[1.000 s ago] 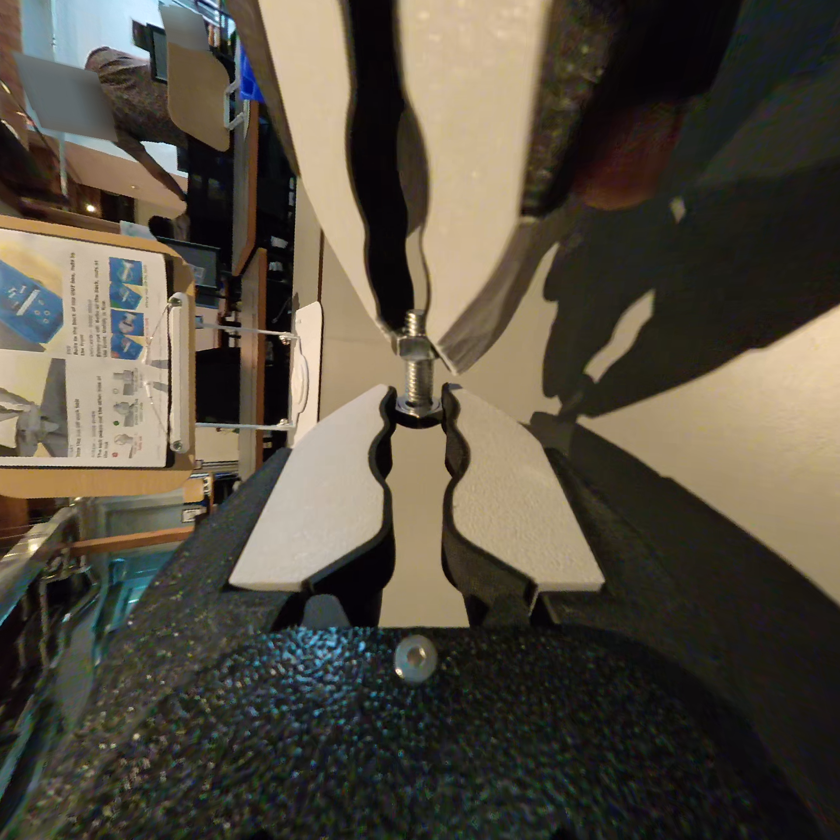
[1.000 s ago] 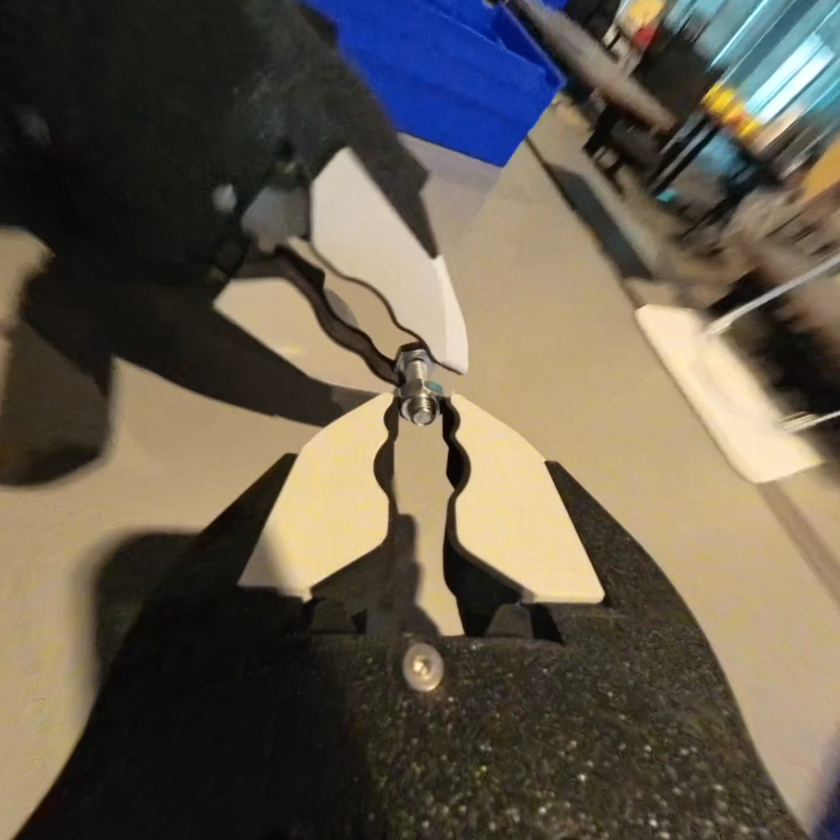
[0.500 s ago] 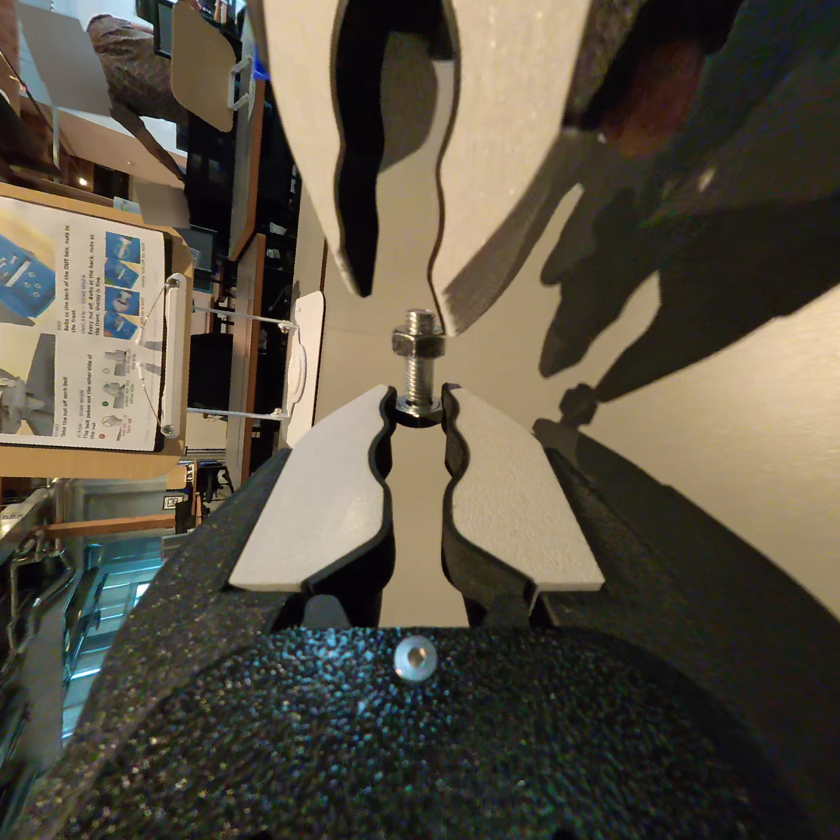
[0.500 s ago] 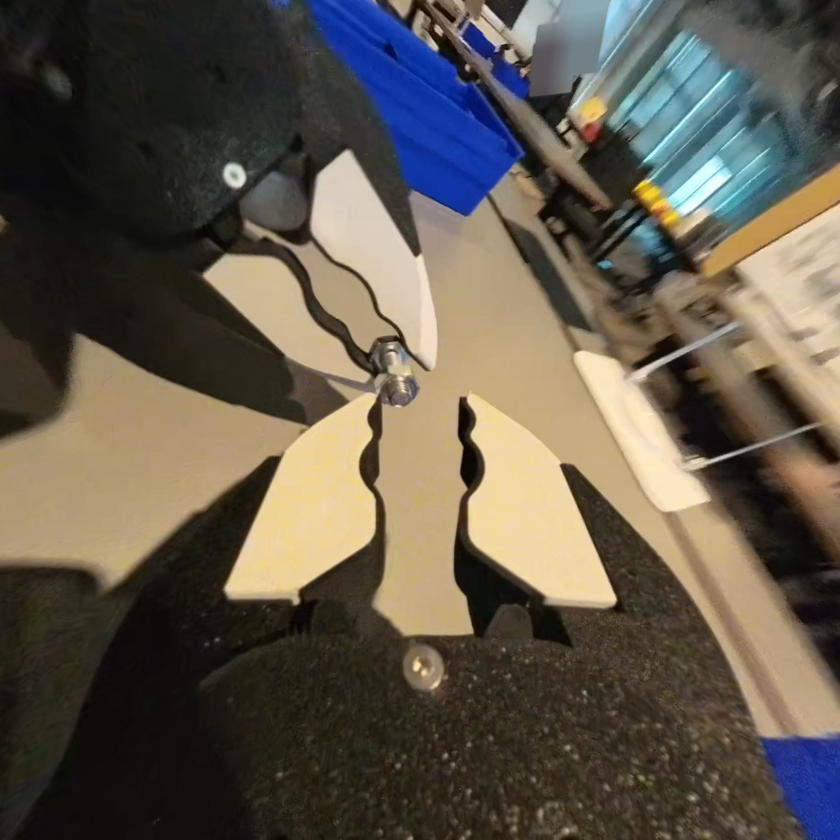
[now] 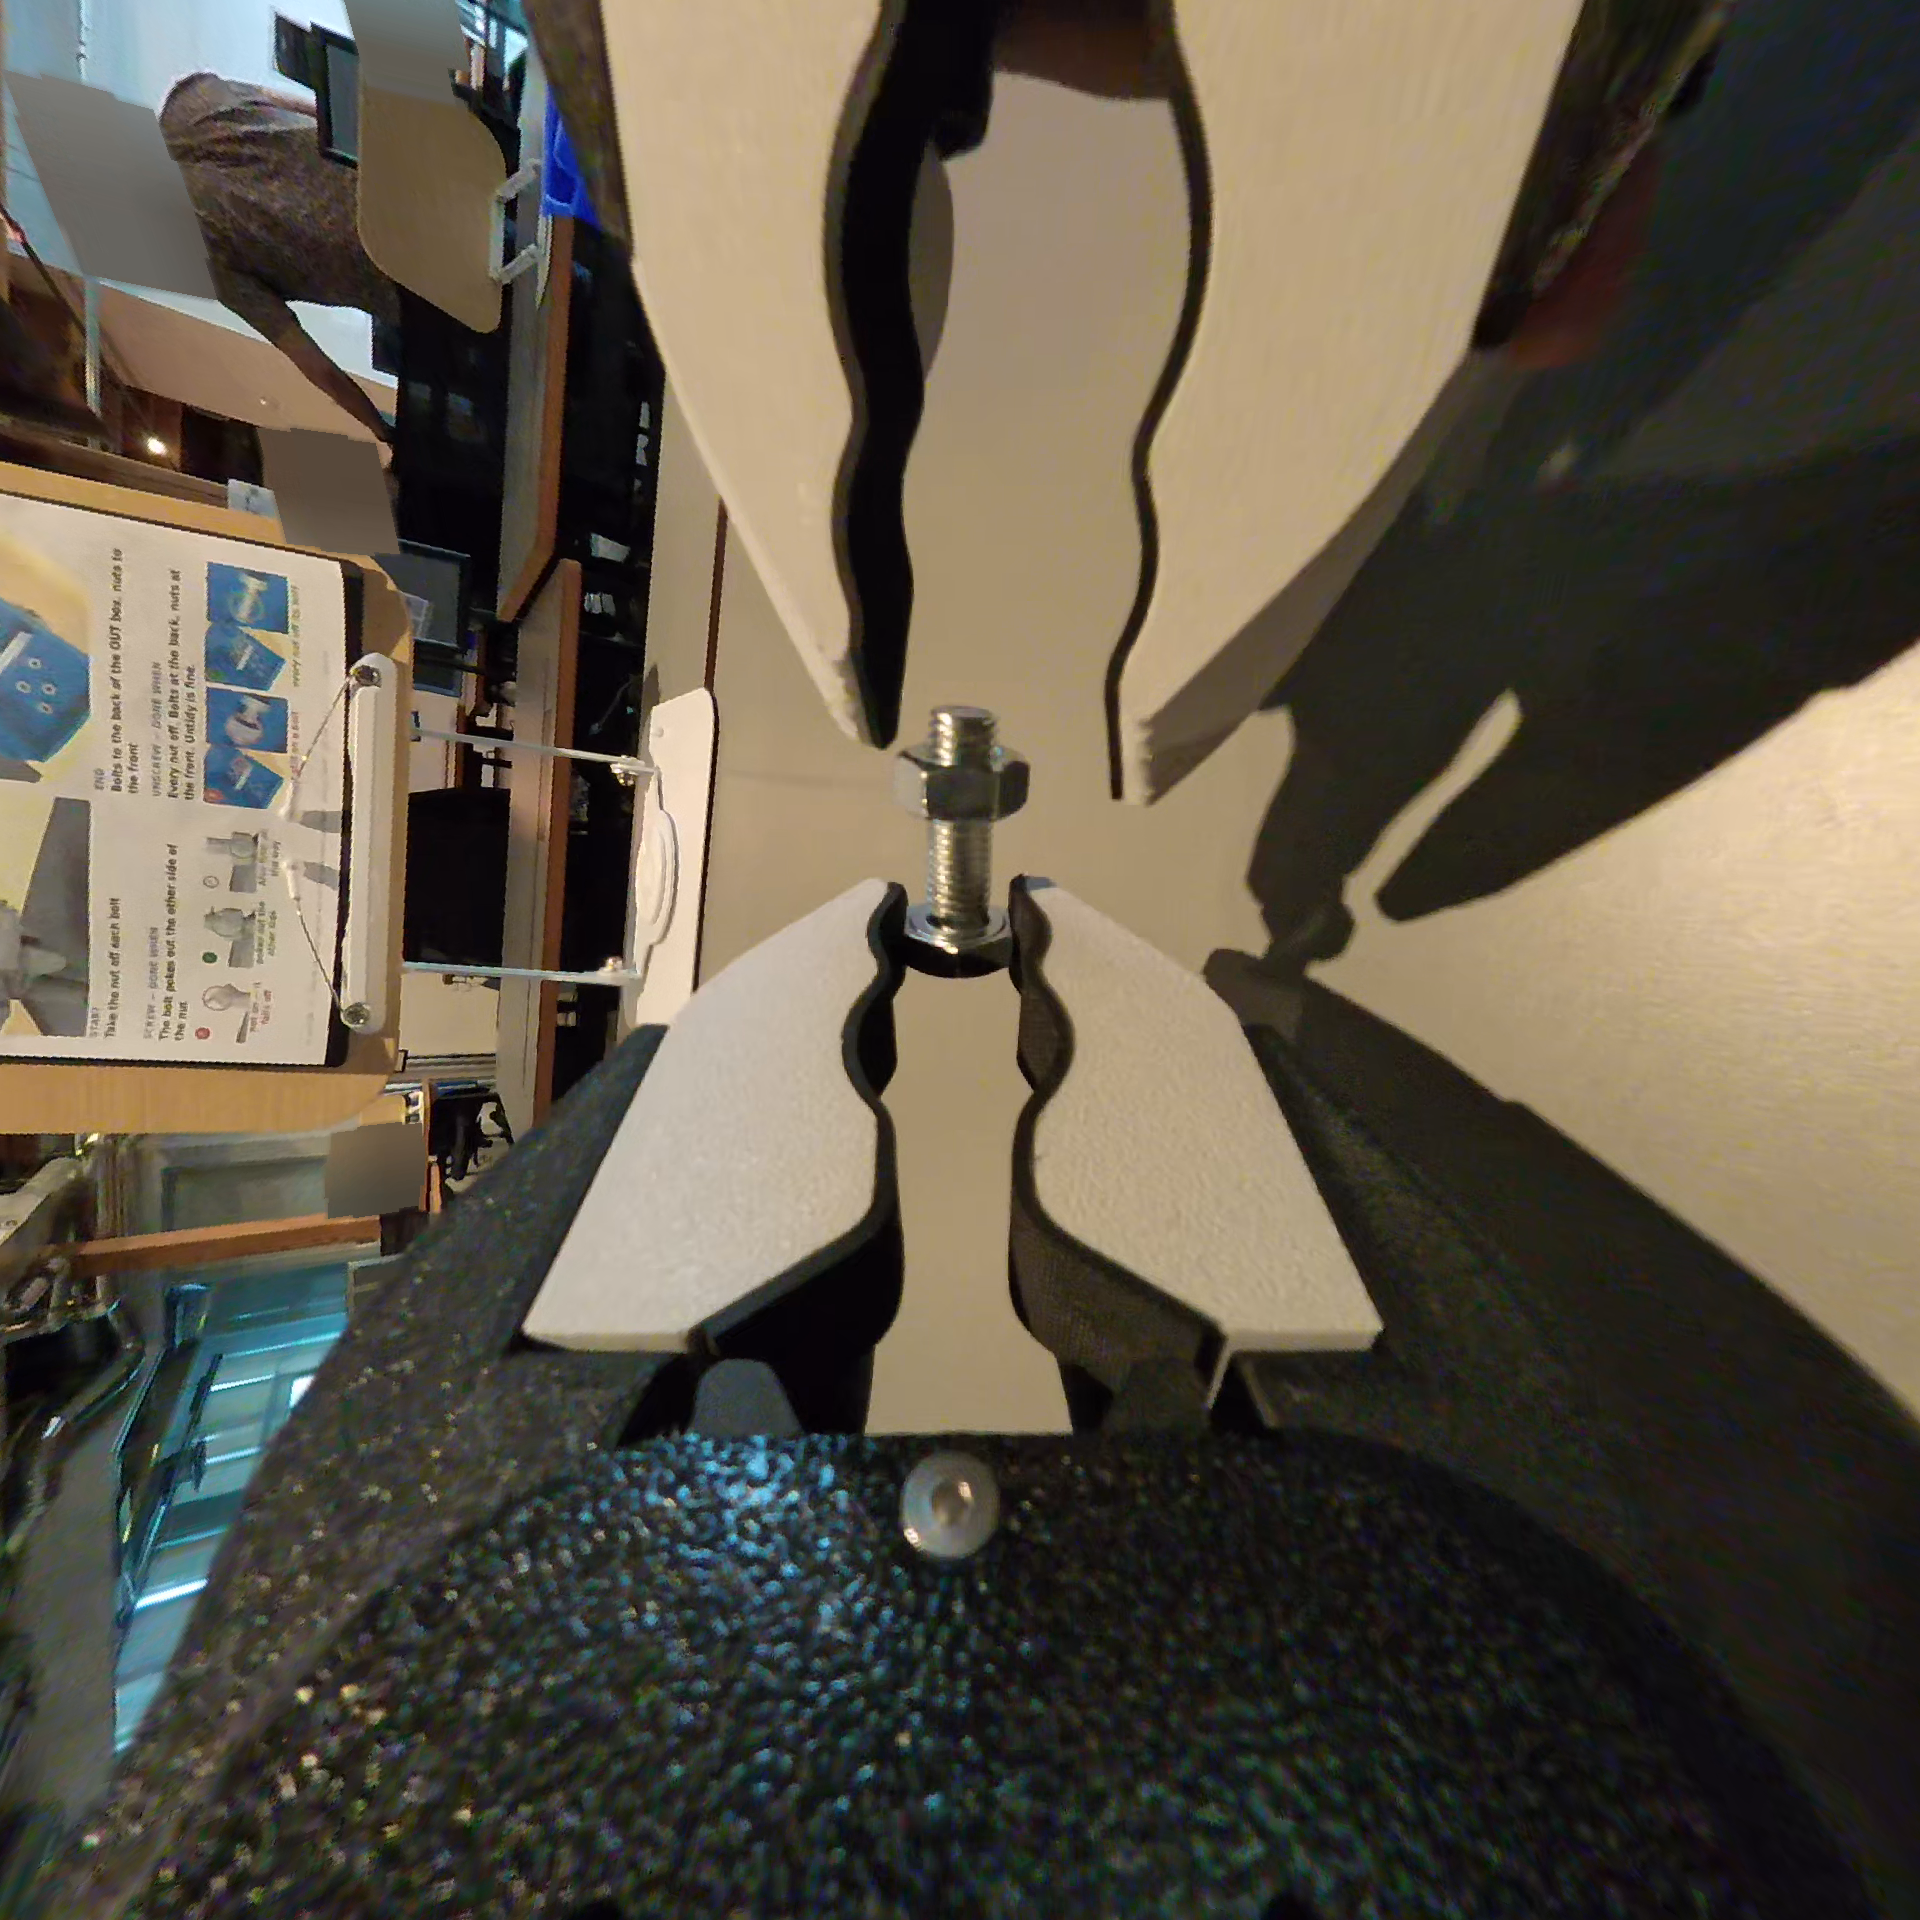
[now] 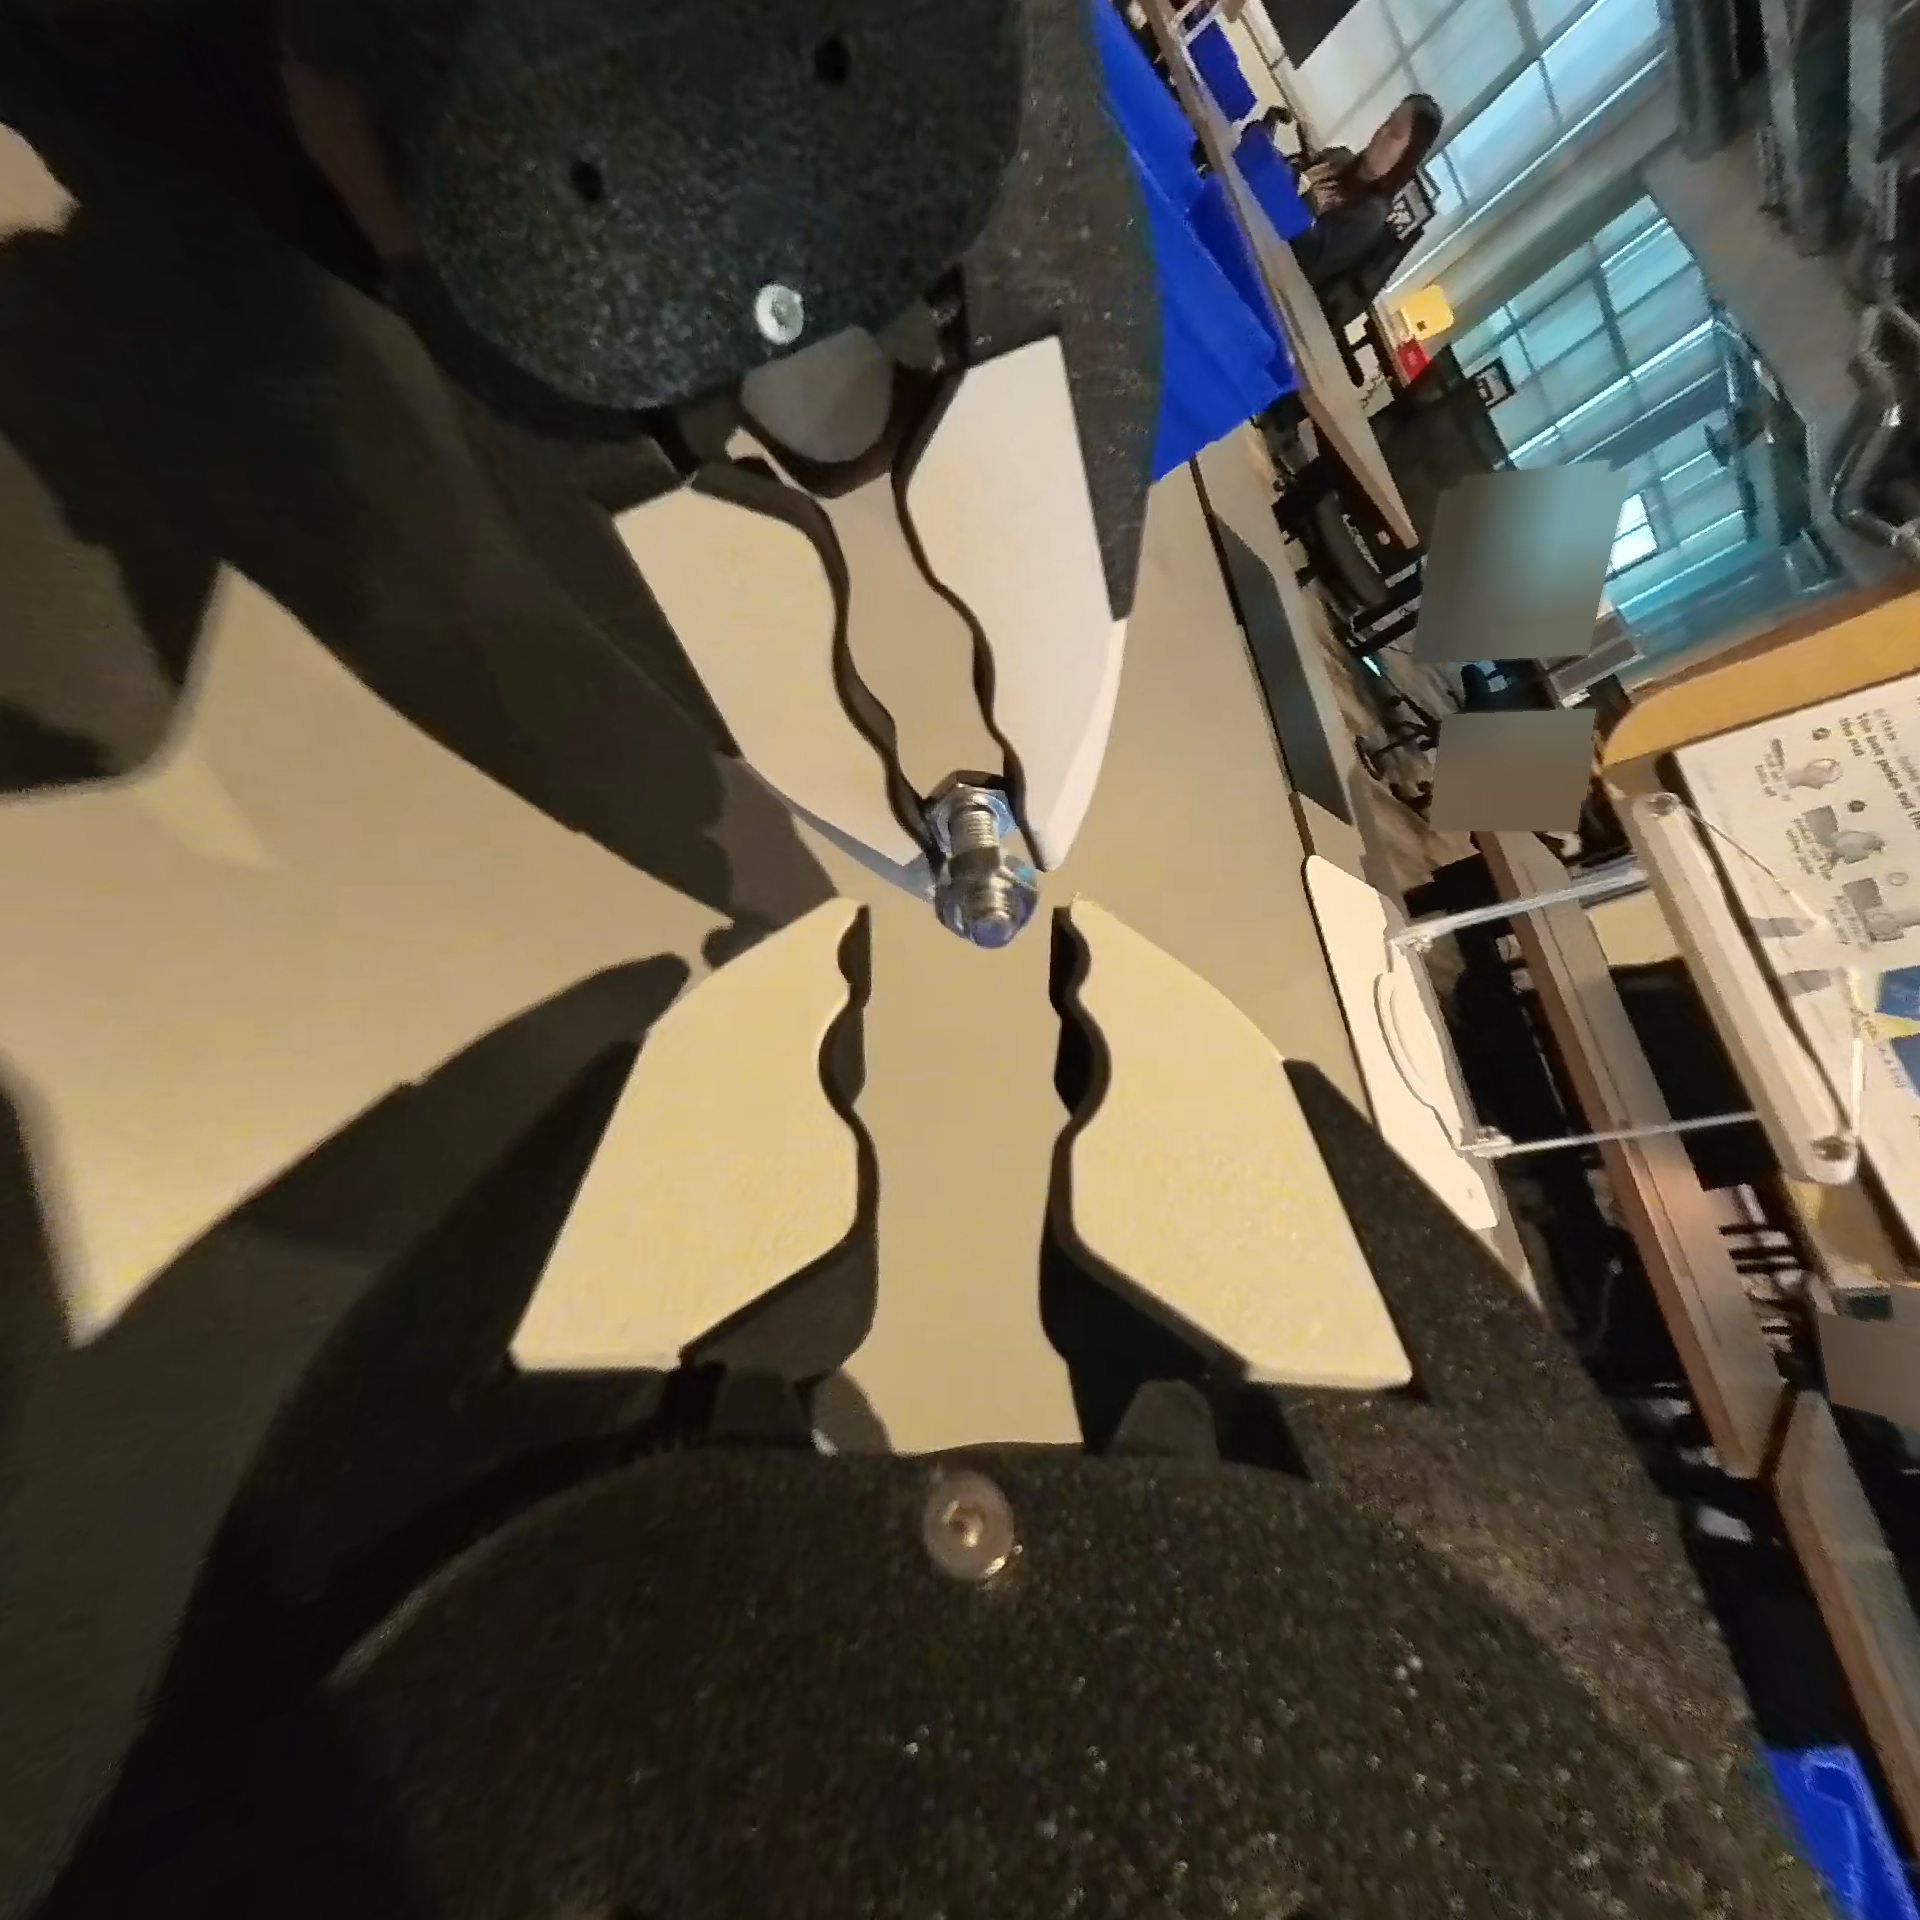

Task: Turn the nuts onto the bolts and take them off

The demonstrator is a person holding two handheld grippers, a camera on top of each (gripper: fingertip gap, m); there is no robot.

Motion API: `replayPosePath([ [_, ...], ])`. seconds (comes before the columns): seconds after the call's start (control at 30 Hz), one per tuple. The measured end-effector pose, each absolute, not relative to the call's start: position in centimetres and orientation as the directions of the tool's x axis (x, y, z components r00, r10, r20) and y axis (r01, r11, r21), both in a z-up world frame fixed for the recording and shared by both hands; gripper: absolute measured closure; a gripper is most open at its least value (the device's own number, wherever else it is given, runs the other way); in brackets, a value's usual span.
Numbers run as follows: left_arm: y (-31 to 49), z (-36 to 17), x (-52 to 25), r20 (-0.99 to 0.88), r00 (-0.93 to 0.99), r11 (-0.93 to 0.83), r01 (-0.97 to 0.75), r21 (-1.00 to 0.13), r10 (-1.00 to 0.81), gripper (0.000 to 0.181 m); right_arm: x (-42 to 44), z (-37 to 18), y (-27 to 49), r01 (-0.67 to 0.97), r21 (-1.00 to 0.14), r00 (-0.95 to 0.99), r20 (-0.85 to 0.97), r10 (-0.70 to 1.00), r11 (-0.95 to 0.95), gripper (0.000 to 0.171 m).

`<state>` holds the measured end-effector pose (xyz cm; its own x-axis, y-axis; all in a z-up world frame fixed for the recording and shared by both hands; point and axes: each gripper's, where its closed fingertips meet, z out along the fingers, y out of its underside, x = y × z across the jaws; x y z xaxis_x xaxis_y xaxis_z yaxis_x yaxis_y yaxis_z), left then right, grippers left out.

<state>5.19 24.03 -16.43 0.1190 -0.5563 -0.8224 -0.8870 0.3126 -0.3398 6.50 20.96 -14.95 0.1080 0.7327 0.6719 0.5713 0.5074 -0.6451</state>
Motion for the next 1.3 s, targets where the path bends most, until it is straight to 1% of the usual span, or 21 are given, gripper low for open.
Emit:
replayPosePath([
  [0.1,23.7,-16.6,5.5,-0.823,0.097,0.333,-0.883,-0.330,-0.559,0.162,6.3,-15.4,21.0,0.597,-0.595,0.086,0.714,0.695,0.538,0.143],
  [0.17,23.6,-16.7,5.6,-0.829,0.080,0.343,-0.885,-0.314,-0.553,0.163,6.3,-15.3,21.2,0.609,-0.582,0.100,0.731,0.675,0.539,0.152],
  [0.23,23.8,-16.5,5.4,-0.843,0.080,0.340,-0.892,-0.299,-0.532,0.163,6.2,-15.2,21.4,0.611,-0.615,0.135,0.701,0.700,0.498,0.152],
  [0.27,23.9,-16.4,5.3,-0.846,0.080,0.336,-0.894,-0.295,-0.527,0.163,6.1,-15.3,21.5,0.603,-0.654,0.162,0.660,0.733,0.456,0.152],
  [0.33,24.1,-16.5,5.0,-0.853,0.075,0.329,-0.902,-0.279,-0.516,0.163,5.9,-15.4,21.6,0.561,-0.765,0.225,0.507,0.832,0.315,0.152],
  [0.4,24.2,-16.5,4.9,-0.862,0.065,0.324,-0.910,-0.258,-0.503,0.163,5.6,-15.5,21.4,0.472,-0.877,0.273,0.240,0.932,0.087,0.152],
  [0.43,24.2,-16.5,4.9,-0.862,0.066,0.326,-0.909,-0.259,-0.502,0.163,5.6,-15.4,21.3,0.413,-0.910,0.277,0.078,0.958,-0.045,0.152],
  [0.5,24.1,-16.4,5.0,-0.857,0.074,0.329,-0.904,-0.274,-0.509,0.163,5.6,-15.1,21.0,0.299,-0.912,0.232,-0.216,0.948,-0.281,0.153],
  [0.53,24.0,-16.3,5.1,-0.855,0.078,0.331,-0.901,-0.280,-0.512,0.163,5.7,-14.9,20.8,0.256,-0.902,0.193,-0.304,0.933,-0.347,0.153],
  [0.57,24.0,-16.3,5.2,-0.852,0.081,0.332,-0.899,-0.287,-0.517,0.163,5.8,-14.6,20.8,0.233,-0.898,0.163,-0.341,0.926,-0.372,0.152],
  [0.6,24.0,-16.3,5.2,-0.848,0.084,0.328,-0.898,-0.292,-0.524,0.163,5.9,-14.6,20.8,0.230,-0.904,0.154,-0.333,0.930,-0.361,0.149],
  [0.63,24.0,-16.4,5.1,-0.844,0.089,0.320,-0.900,-0.295,-0.529,0.163,6.0,-14.7,21.0,0.240,-0.915,0.163,-0.291,0.943,-0.324,0.138],
  [0.7,24.1,-16.6,5.0,-0.825,0.108,0.307,-0.895,-0.324,-0.555,0.163,6.2,-15.1,21.2,0.306,-0.933,0.192,-0.134,0.972,-0.189,0.122],
  [0.73,24.1,-16.6,4.9,-0.817,0.116,0.301,-0.892,-0.336,-0.565,0.162,6.3,-15.3,21.4,0.350,-0.931,0.201,-0.033,0.979,-0.103,0.118],
  [0.8,24.1,-16.7,4.8,-0.810,0.117,0.299,-0.891,-0.341,-0.574,0.163,6.5,-15.6,21.5,0.430,-0.900,0.202,0.181,0.963,0.079,0.119],
  [0.87,24.0,-16.7,5.0,-0.809,0.112,0.306,-0.888,-0.342,-0.578,0.163,6.7,-15.8,21.7,0.492,-0.839,0.198,0.366,0.909,0.231,0.123],
  [0.97,23.8,-16.8,5.3,-0.808,0.100,0.317,-0.886,-0.337,-0.581,0.163,6.6,-15.6,21.6,0.532,-0.769,0.182,0.513,0.839,0.354,0.130],
  [1.1,23.5,-17.0,5.5,-0.810,0.079,0.335,-0.884,-0.327,-0.582,0.162,6.3,-15.8,21.1,0.565,-0.708,0.137,0.587,0.798,0.424,0.141],
  [1.17,23.5,-17.1,5.6,-0.817,0.065,0.342,-0.887,-0.310,-0.572,0.162,6.2,-15.7,21.0,0.560,-0.718,0.150,0.578,0.802,0.413,0.151],
  [1.23,23.5,-17.1,5.5,-0.832,0.055,0.343,-0.895,-0.286,-0.552,0.163,6.1,-15.7,21.1,0.547,-0.765,0.178,0.504,0.845,0.340,0.152],
  [1.3,23.8,-16.8,5.4,-0.844,0.059,0.336,-0.901,-0.275,-0.533,0.163,6.0,-15.6,21.2,0.497,-0.849,0.234,0.332,0.914,0.181,0.153],
])
